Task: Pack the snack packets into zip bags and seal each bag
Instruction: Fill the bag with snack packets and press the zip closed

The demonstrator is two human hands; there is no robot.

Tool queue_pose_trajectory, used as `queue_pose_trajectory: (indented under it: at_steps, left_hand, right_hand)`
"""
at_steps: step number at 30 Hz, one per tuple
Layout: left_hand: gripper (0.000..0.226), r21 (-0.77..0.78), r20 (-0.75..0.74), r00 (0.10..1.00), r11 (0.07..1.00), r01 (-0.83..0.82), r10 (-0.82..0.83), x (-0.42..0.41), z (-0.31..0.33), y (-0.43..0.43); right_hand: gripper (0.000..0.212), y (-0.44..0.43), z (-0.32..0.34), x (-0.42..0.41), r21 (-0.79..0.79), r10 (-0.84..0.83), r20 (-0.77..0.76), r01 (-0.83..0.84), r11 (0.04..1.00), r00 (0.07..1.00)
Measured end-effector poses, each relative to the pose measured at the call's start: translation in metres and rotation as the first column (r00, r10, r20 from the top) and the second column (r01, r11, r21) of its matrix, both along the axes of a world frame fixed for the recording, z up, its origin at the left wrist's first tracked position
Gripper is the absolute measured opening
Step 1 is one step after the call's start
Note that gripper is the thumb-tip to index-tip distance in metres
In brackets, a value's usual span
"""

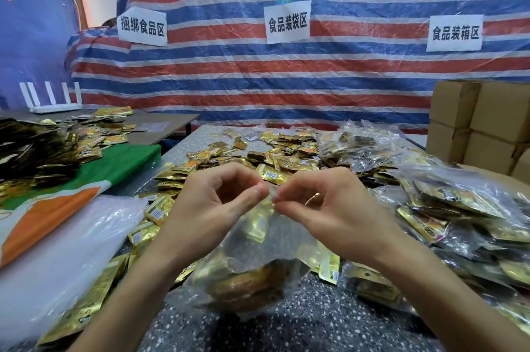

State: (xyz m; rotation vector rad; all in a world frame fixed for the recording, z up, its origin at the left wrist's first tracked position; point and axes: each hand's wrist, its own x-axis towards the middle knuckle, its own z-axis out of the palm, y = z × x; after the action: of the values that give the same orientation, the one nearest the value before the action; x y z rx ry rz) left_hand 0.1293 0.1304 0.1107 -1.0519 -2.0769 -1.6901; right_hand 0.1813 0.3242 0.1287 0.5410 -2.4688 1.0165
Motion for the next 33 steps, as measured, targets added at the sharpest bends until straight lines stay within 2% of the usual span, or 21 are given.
queue_pose_trajectory:
  at_steps: [5,14,19,27,33]
  left_hand:
    - [0.004,-0.073,-0.076,0.997,0.997,-0.028,0.023,0.004,0.002,0.002]
    - [0.01,-0.145,-0.162,0.986,0.988,-0.047,0.023,0.011,0.005,0.0]
    - [0.003,-0.161,-0.129,0.991,0.986,-0.049,0.029,0.013,0.004,-0.004]
    - [0.024,-0.207,-0.074,0.997,0.978,-0.021,0.006,0.013,0.009,-0.009]
    - [0.007,-0.26,-0.098,0.995,0.964,-0.054,0.03,0.011,0.007,-0.008]
  right_hand:
    - [0.003,0.003,0.004,0.002,-0.028,0.031,0.066,-0.029,0.999,0.997]
    - [0.007,-0.002,0.006,0.004,-0.066,0.049,0.06,-0.045,0.997,0.997]
    - [0.008,-0.001,0.006,0.004,-0.051,0.055,0.062,-0.051,0.997,0.997]
    - [0.005,0.0,0.006,0.0,-0.037,0.085,0.091,-0.082,0.996,0.992]
    - [0.002,-0.004,0.003,-0.006,0.034,0.069,0.04,-0.07,0.997,0.997]
